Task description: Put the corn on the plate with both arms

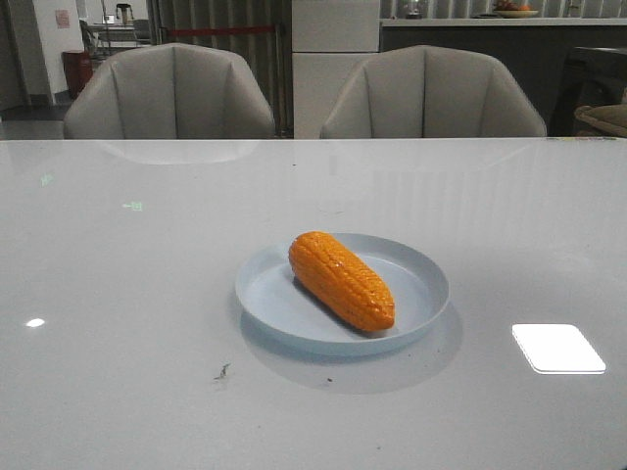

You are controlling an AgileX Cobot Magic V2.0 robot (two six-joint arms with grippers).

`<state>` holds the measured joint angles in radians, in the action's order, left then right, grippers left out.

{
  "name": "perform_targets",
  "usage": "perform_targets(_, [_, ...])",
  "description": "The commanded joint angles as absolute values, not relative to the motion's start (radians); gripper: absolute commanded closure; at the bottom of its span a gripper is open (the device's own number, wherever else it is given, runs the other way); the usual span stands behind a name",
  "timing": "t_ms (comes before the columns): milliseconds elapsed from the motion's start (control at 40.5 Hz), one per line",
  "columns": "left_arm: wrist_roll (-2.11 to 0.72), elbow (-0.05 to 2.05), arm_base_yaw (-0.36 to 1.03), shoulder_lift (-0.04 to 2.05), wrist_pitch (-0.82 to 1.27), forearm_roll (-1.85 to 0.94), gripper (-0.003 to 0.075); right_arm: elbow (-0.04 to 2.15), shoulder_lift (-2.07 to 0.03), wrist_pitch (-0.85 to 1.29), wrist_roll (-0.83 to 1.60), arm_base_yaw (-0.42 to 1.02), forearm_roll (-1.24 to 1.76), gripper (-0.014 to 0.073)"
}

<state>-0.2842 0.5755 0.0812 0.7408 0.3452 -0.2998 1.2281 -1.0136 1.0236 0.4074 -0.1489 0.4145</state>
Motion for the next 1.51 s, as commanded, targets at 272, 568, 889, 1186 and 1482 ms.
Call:
perform_targets(272, [-0.288, 0.605, 0.078, 0.734, 0.276, -0.314, 0.0281, 0.817, -0.671, 0.858, 0.44, -0.154, 0.464, 0.0001])
perform_targets(568, [-0.288, 0.605, 0.078, 0.734, 0.275, -0.314, 0.0281, 0.696, -0.603, 0.885, 0.439, -0.154, 0.469, 0.0001])
perform_targets(889, [-0.288, 0.605, 0.078, 0.734, 0.275, -0.314, 0.0281, 0.696, -0.603, 0.89, 0.439, -0.154, 0.469, 0.0001])
perform_targets(1186, [-0.288, 0.605, 0.078, 0.734, 0.275, -0.314, 0.0281, 0.696, -0.603, 0.89, 0.439, -0.154, 0.469, 0.0001])
perform_targets(1482, [-0.288, 0.581, 0.064, 0.672, 0.27, -0.306, 0.033, 0.696, -0.603, 0.89, 0.439, -0.154, 0.469, 0.0001])
